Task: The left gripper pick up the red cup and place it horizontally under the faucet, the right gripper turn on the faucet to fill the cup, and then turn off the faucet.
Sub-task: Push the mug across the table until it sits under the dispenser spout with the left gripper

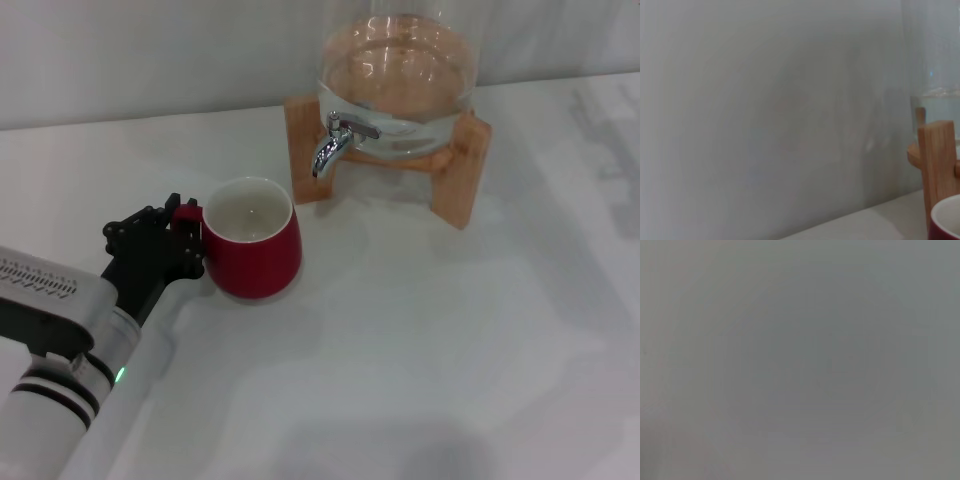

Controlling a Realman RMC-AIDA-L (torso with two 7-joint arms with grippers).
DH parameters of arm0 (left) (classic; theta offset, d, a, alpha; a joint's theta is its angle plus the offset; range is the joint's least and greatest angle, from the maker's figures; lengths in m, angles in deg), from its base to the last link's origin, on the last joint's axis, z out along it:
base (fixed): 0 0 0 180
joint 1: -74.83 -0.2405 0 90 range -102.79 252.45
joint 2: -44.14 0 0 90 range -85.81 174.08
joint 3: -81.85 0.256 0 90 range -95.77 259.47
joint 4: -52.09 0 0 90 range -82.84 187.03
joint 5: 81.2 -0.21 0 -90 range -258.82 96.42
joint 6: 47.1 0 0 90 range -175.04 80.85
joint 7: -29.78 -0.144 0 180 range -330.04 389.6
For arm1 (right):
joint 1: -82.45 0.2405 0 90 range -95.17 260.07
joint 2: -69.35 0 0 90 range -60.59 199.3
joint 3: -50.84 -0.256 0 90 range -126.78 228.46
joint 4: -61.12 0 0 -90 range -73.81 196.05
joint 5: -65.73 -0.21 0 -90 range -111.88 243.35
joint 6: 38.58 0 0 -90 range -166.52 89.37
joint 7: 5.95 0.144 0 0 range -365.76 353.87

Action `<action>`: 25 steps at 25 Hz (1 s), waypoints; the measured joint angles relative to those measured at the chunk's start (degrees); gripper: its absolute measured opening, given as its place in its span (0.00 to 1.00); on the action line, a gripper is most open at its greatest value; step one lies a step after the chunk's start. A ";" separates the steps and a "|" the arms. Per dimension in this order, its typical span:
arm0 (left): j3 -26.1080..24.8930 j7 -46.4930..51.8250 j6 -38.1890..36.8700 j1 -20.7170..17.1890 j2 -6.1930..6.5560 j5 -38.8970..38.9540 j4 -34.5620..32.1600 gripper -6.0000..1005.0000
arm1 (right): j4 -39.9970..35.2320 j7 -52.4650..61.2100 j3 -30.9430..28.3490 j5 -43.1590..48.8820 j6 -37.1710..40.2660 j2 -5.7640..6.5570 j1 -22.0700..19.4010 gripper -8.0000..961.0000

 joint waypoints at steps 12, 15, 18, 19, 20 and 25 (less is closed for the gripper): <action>-0.25 0.00 -1.93 1.74 0.08 -1.17 -1.54 0.13 | 0.01 0.04 0.00 0.07 -0.49 0.00 -0.29 0.73; -0.38 0.00 -2.72 2.00 0.09 -1.91 -1.71 0.13 | 0.01 0.05 0.00 0.07 -0.56 0.00 -0.35 0.73; -0.49 0.01 -3.60 2.38 0.09 -2.61 -1.80 0.13 | 0.16 0.06 0.00 0.07 -0.74 0.01 -0.37 0.73; -0.50 0.02 -3.75 2.45 0.09 -2.62 -1.85 0.13 | 0.31 0.07 0.00 0.07 -1.04 0.00 -0.37 0.73; -0.51 0.04 -3.86 2.48 0.11 -2.63 -1.96 0.13 | 0.41 0.07 0.00 0.07 -1.30 0.00 -0.38 0.73; -0.62 0.07 -5.12 2.95 0.26 -2.62 -2.52 0.13 | 0.53 0.08 0.00 0.06 -1.90 0.00 -0.64 0.73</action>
